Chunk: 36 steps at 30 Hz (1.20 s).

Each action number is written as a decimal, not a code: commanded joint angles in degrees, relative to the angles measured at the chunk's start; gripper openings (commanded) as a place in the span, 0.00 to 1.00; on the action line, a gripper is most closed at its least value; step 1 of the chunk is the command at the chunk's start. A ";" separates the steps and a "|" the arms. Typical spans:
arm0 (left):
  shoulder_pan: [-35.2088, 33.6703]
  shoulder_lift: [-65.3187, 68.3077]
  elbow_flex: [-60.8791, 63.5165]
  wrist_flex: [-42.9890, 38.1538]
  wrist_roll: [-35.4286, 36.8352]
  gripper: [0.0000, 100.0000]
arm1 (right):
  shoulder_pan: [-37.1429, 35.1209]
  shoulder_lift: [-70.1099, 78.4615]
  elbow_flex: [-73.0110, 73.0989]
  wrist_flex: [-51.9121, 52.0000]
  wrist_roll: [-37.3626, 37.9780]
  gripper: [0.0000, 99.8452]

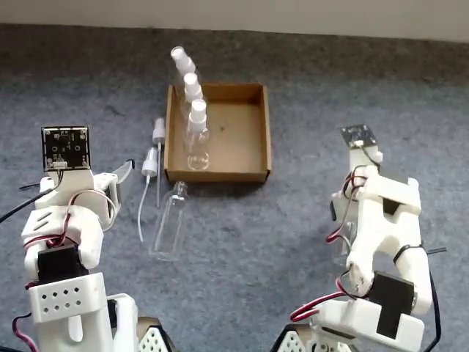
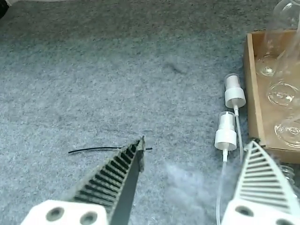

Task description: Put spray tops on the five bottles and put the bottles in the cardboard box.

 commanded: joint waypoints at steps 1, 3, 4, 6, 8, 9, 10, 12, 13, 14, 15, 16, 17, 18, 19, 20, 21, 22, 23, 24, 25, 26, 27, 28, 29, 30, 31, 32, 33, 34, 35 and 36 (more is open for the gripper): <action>-0.13 0.57 -0.75 -0.88 0.18 0.30 | 2.95 -0.48 -1.19 -0.66 0.79 0.16; -0.13 0.57 -0.66 -0.88 0.18 0.30 | 4.26 -0.57 -1.27 0.57 0.79 0.16; -0.13 0.57 -0.66 -0.88 0.18 0.30 | 5.05 -0.75 -1.36 1.45 0.79 0.16; -0.13 0.57 -0.66 -0.88 0.18 0.30 | 6.02 -0.84 -3.21 2.86 0.79 0.17; -0.13 0.57 -0.66 -0.88 0.18 0.30 | 6.55 -0.57 -6.02 5.23 0.88 0.19; -0.13 0.57 -0.66 -0.88 0.18 0.30 | 6.73 -0.66 -7.52 6.37 0.88 0.20; -0.13 0.57 -0.66 -0.88 0.18 0.30 | 6.81 -0.66 -8.92 7.52 0.88 0.20; -0.13 0.57 -0.66 -0.88 0.18 0.30 | 6.73 -0.57 -11.56 9.19 0.88 0.20; -0.13 0.57 -0.66 -0.88 0.18 0.30 | 6.73 -0.31 -12.79 9.89 0.88 0.20; -0.13 0.57 -0.66 -0.88 0.18 0.30 | 6.73 -0.31 -13.85 9.98 0.79 0.20; -0.13 0.57 -0.66 -0.88 0.18 0.30 | 6.73 -0.31 -14.55 10.07 0.35 0.20; -0.13 0.57 -0.66 -0.88 0.18 0.30 | 6.81 -0.31 -15.16 9.98 -1.05 0.20; -0.13 0.57 -0.66 -0.88 0.18 0.30 | 6.81 -0.22 -15.52 9.80 -2.55 0.20; -0.13 0.57 -0.66 -0.88 0.18 0.30 | 6.90 -0.22 -15.78 9.80 -3.69 0.20; -0.13 0.57 -0.66 -0.88 0.18 0.30 | 6.90 -0.22 -15.69 9.80 -4.84 0.20; -0.13 0.57 -0.66 -0.88 0.18 0.30 | 6.73 -0.22 -15.78 9.80 -5.98 0.20; -0.13 0.57 -0.66 -0.88 0.18 0.30 | 6.64 -0.22 -15.78 9.80 -7.03 0.20; -0.13 0.57 -0.66 -0.88 0.18 0.30 | 6.37 -0.22 -15.78 9.80 -7.91 0.20; -0.13 0.57 -0.66 -0.88 0.18 0.30 | 6.02 -0.22 -15.78 9.98 -8.18 0.20; -0.13 0.57 -0.66 -0.88 0.18 0.30 | 5.67 -0.22 -15.78 10.07 -8.18 0.21; -0.13 0.57 -0.66 -0.88 0.18 0.30 | 5.49 -0.22 -15.69 10.15 -8.09 0.22; -0.13 0.57 -0.66 -0.88 0.18 0.30 | 5.49 -0.22 -15.69 9.80 -8.35 0.23; -0.13 0.57 -0.66 -0.88 0.18 0.30 | 5.49 -0.13 -15.69 9.80 -8.35 0.24; -0.13 0.57 -0.66 -0.88 0.18 0.30 | 5.49 -0.13 -15.69 9.80 -8.35 0.24; -0.13 0.57 -0.66 -0.88 0.18 0.30 | 5.49 -0.13 -15.69 9.80 -8.35 0.24; -0.13 0.57 -0.66 -0.88 0.18 0.30 | 5.49 -0.13 -15.69 9.80 -8.35 0.24; -0.13 0.57 -0.66 -0.88 0.18 0.30 | 5.67 -0.22 -15.69 9.80 -8.44 0.24; -0.13 0.57 -0.66 -0.88 0.18 0.30 | 5.76 -0.22 -15.69 9.80 -8.44 0.24; -0.13 0.57 -0.66 -0.88 0.18 0.30 | 5.85 -0.31 -15.78 9.98 -8.70 0.24; -0.13 0.57 -0.66 -0.88 0.18 0.30 | 5.85 -0.31 -15.87 9.89 -9.93 0.24; -0.13 0.57 -0.66 -0.88 0.18 0.30 | 5.67 -0.31 -15.96 9.80 -11.60 0.24; -0.13 0.57 -0.66 -0.88 0.18 0.30 | 5.49 -0.31 -15.96 9.80 -13.01 0.24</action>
